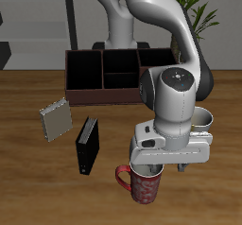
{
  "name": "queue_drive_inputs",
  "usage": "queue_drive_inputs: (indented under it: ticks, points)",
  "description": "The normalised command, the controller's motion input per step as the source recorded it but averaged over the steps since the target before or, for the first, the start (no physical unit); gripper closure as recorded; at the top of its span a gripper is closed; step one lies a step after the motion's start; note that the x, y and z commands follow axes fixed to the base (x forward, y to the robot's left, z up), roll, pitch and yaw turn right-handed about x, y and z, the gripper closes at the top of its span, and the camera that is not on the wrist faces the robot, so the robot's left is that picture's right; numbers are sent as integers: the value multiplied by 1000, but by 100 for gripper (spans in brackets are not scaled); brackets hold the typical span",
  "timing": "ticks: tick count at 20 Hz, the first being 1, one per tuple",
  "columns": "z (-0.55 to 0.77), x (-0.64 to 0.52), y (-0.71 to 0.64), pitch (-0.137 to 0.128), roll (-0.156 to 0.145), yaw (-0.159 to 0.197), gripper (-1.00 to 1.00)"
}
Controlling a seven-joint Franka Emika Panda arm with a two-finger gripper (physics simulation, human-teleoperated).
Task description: Place the red mug into the back desk caddy's left compartment
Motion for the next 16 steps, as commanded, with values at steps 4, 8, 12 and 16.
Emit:
queue_drive_inputs:
  ticks: [4, 8, 12, 16]
  points:
    - [-74, 38, -99, 7, -8, -7, 100]
    - [-128, 59, -110, 12, -17, -11, 100]
    - [1, -7, 17, 5, 12, 8, 100]
    - [290, -155, 34, -41, 21, 17, 100]
